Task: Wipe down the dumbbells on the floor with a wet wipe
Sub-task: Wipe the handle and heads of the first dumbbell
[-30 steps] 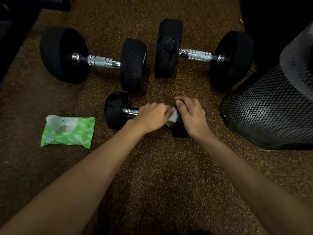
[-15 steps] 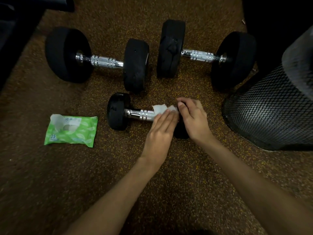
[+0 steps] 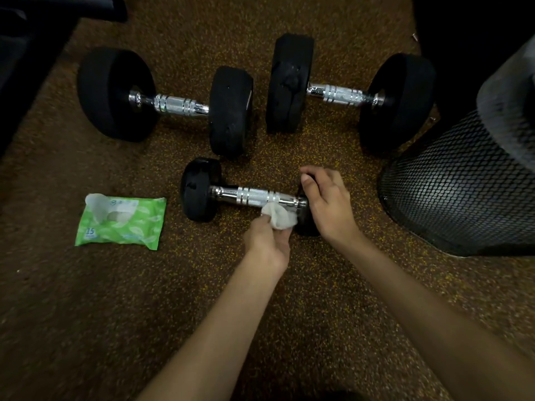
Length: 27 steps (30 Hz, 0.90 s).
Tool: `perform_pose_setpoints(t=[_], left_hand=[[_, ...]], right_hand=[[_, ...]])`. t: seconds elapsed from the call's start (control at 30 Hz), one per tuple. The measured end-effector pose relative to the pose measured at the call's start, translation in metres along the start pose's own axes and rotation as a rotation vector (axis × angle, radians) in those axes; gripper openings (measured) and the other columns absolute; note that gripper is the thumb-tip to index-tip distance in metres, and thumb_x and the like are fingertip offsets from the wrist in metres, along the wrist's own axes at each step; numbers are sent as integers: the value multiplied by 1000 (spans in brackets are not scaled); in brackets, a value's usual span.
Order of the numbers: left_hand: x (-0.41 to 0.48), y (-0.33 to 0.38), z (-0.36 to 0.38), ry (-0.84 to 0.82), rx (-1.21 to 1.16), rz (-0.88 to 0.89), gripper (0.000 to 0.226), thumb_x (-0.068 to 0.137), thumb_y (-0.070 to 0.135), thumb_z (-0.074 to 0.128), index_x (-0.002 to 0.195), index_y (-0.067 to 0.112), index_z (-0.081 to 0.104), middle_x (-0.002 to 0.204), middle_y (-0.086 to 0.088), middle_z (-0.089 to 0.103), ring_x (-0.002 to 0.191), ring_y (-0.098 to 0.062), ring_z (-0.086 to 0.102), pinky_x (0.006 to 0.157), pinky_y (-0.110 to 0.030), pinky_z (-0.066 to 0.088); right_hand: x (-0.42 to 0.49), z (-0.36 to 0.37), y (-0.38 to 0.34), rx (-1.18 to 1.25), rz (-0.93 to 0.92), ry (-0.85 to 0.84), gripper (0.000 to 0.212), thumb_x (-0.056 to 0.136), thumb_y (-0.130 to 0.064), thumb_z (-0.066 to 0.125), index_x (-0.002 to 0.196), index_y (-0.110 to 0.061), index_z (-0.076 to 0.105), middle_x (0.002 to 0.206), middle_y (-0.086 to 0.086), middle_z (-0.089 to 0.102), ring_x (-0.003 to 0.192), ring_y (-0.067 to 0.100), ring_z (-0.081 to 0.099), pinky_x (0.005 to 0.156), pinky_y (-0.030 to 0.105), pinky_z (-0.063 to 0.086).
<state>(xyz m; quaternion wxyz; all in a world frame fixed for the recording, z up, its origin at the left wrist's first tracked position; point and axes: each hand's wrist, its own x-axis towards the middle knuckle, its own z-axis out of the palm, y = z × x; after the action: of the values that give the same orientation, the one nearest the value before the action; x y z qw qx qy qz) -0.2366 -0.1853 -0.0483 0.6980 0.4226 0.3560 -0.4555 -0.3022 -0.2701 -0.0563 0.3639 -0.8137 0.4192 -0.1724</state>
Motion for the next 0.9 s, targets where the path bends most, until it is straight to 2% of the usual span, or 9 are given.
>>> perform_pose_setpoints(t=[0.13,0.23,0.3,0.37,0.43,0.6,0.67,0.77,0.9], left_hand=[[0,9,15,-37,-101,-103,41,97,6,19,104,0,59,90,-18,60,81,-29,57,92,-41,42],[8,4,17,-77,-165,-91,46,98,18,19,104,1,61,116,-21,61,108,-31,57,104,-39,39],[12,1,17,-100,-201,-77,45,100,20,21,104,2,62,121,-20,60,115,-31,55,100,-37,42],[8,0,13,-137,-197,-81,40,100,14,23,96,0,61,106,-19,63,98,-28,60,89,-35,45],[-2,1,2,-153,-117,-86,33,99,6,27,96,-4,58,96,-20,62,87,-26,60,88,-34,46],[-11,3,-15,-175,11,-97,26,99,0,34,110,-10,54,109,-25,59,103,-29,59,96,-36,47],[-6,6,-7,-188,31,-85,26,98,-3,31,101,-9,56,100,-23,60,95,-27,59,98,-35,44],[3,9,3,-177,93,-77,28,97,-6,29,95,-6,56,91,-18,60,82,-22,59,90,-31,46],[-2,11,-1,-194,185,-75,30,98,-5,29,112,-6,56,95,-17,61,85,-20,60,82,-30,49]], right_hand=[[1,0,-1,15,16,-8,31,99,-27,45,126,-17,58,119,8,52,106,7,42,82,1,24],[2,1,-2,24,38,-6,31,99,-27,45,125,-18,59,121,8,52,111,12,47,86,6,24],[2,1,-2,29,38,-4,30,99,-27,45,125,-18,59,121,8,52,112,13,47,87,6,24],[2,0,-2,34,45,-10,31,99,-28,44,125,-19,59,121,7,51,111,10,46,86,6,24],[2,-1,-2,32,49,-13,31,99,-28,44,125,-19,58,122,7,51,112,13,46,86,7,23],[2,0,-2,22,43,-9,31,99,-28,44,125,-18,59,122,7,51,114,14,46,85,7,22],[1,0,-3,24,44,-5,31,99,-27,44,125,-17,59,121,8,52,114,14,47,86,7,23],[1,0,-3,26,50,-10,31,100,-27,44,125,-17,59,121,8,51,113,14,47,85,7,23],[2,-1,-4,32,54,-9,31,99,-28,44,125,-18,59,120,8,52,109,11,45,84,7,23]])
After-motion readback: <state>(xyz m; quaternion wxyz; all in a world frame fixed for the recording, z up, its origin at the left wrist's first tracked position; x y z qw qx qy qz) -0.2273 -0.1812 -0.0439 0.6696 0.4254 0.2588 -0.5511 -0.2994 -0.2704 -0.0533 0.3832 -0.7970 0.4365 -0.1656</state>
